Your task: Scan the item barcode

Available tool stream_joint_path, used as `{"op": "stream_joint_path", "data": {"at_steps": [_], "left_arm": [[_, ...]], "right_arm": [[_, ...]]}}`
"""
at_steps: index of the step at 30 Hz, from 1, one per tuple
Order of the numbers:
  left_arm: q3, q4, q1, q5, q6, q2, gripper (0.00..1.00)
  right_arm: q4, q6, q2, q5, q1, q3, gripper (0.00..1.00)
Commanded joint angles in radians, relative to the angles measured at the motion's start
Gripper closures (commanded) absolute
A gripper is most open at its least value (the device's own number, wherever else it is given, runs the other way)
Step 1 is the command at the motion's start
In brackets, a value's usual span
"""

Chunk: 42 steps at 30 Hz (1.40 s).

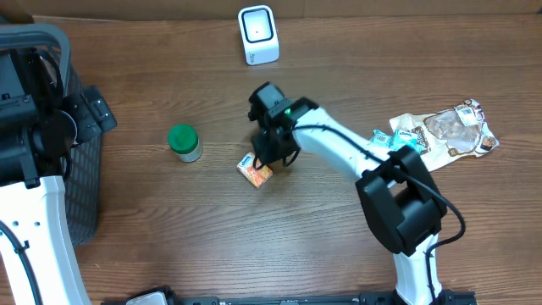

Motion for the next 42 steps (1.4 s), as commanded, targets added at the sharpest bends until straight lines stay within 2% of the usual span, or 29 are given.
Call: {"op": "stream_joint_path", "data": {"at_steps": [1,2,3,4,9,14,26,29,30,31,36,42], "left_arm": [[0.011,0.002,0.005,0.004,-0.011,-0.004,0.00],[0.011,0.002,0.005,0.004,-0.010,-0.004,0.00],[0.011,0.002,0.005,0.004,-0.010,-0.004,0.00],[0.011,0.002,0.005,0.004,-0.010,-0.004,0.00],[0.011,0.002,0.005,0.004,-0.011,-0.004,0.00],[0.011,0.002,0.005,0.004,-0.011,-0.004,0.00],[0.011,0.002,0.005,0.004,-0.010,-0.004,0.00],[0.011,0.002,0.005,0.004,-0.010,-0.004,0.00],[0.011,0.002,0.005,0.004,-0.010,-0.004,0.00],[0.011,0.002,0.005,0.004,-0.011,-0.004,0.00],[0.011,0.002,0.005,0.004,-0.010,-0.004,0.00],[0.011,0.002,0.005,0.004,-0.010,-0.004,0.00]], "right_arm": [[-0.075,-0.009,-0.008,-0.085,-0.044,0.090,0.69],[-0.105,-0.009,-0.012,-0.106,-0.051,0.100,0.61],[-0.127,-0.009,-0.013,-0.132,-0.057,0.103,0.48],[-0.142,-0.009,-0.013,-0.156,-0.059,0.103,0.41],[-0.151,-0.008,-0.010,-0.214,-0.054,0.049,0.39],[-0.082,-0.008,-0.010,-0.279,-0.050,-0.031,0.54],[0.028,0.038,-0.010,-0.329,-0.044,-0.143,0.72],[0.063,0.066,-0.010,-0.328,-0.044,-0.167,0.85],[0.075,0.076,-0.010,-0.329,-0.044,-0.174,0.94],[0.084,0.079,-0.010,-0.329,-0.046,-0.180,0.96],[0.072,0.078,-0.017,-0.354,-0.050,-0.164,0.96],[0.028,0.025,-0.114,-0.616,-0.122,-0.091,0.96]]}}
